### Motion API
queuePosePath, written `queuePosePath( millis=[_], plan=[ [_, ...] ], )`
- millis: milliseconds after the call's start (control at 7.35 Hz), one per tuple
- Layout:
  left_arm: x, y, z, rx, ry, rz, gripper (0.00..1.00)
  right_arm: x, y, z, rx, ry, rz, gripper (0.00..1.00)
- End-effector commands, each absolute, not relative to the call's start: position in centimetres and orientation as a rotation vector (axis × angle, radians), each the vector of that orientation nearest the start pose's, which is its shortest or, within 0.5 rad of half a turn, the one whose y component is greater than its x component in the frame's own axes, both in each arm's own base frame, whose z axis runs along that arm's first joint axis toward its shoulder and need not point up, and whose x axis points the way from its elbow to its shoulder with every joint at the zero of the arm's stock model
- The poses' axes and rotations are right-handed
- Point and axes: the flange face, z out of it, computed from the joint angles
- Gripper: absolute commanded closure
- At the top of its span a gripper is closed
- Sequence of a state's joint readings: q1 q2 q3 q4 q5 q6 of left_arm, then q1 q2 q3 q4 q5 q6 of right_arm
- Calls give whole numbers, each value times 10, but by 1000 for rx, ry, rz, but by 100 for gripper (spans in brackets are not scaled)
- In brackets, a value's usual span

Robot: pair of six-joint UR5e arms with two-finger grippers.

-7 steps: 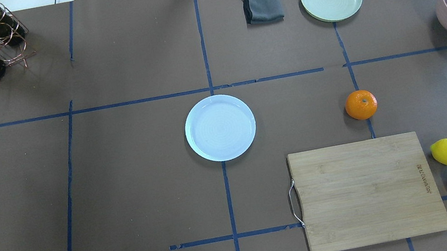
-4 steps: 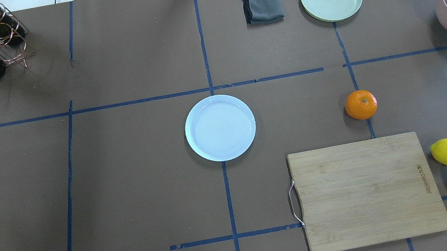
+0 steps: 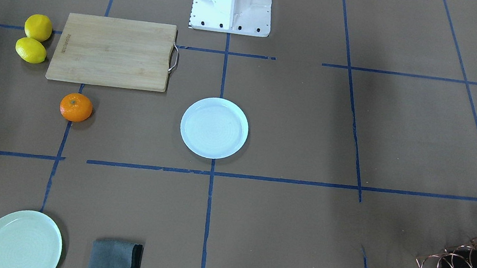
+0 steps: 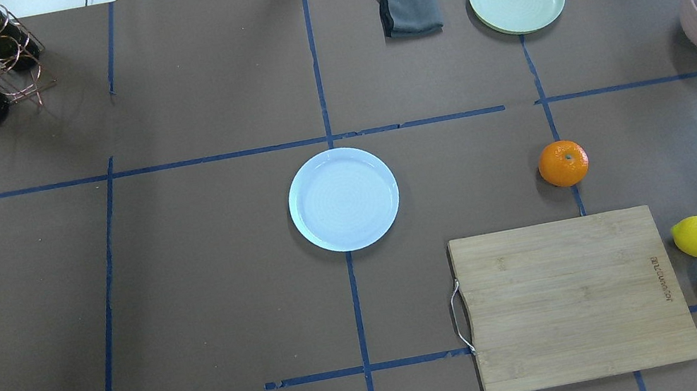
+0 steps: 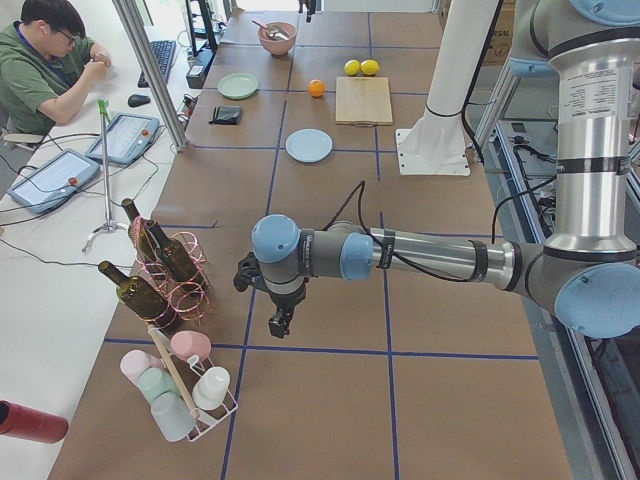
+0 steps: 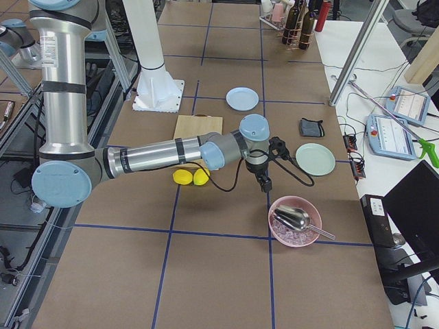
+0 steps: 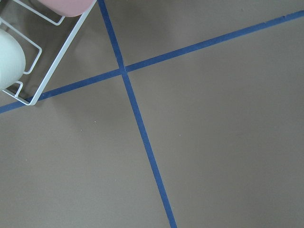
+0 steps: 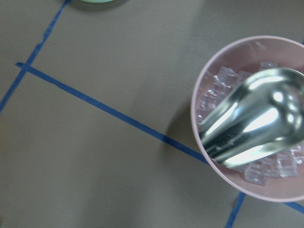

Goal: Pick orange to plate
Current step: 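Reach the right gripper down over the orange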

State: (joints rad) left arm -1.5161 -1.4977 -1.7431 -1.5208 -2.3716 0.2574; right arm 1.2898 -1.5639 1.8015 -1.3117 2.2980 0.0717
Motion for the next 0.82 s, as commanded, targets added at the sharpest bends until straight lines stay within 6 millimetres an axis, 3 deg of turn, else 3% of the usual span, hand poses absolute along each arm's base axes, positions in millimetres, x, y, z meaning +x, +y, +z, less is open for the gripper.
queuePosePath(
  millis=[0,136,680],
  plan=[
    [-36,-472,607,148,796,320,0,-211,-513,441,297,-795,-284,0],
    [-36,-472,604,154,796,323,0,-257,-505,428,301,-755,-238,0],
    [-36,-473,596,170,794,330,0,-341,-463,410,343,-852,-147,0]
  ],
)
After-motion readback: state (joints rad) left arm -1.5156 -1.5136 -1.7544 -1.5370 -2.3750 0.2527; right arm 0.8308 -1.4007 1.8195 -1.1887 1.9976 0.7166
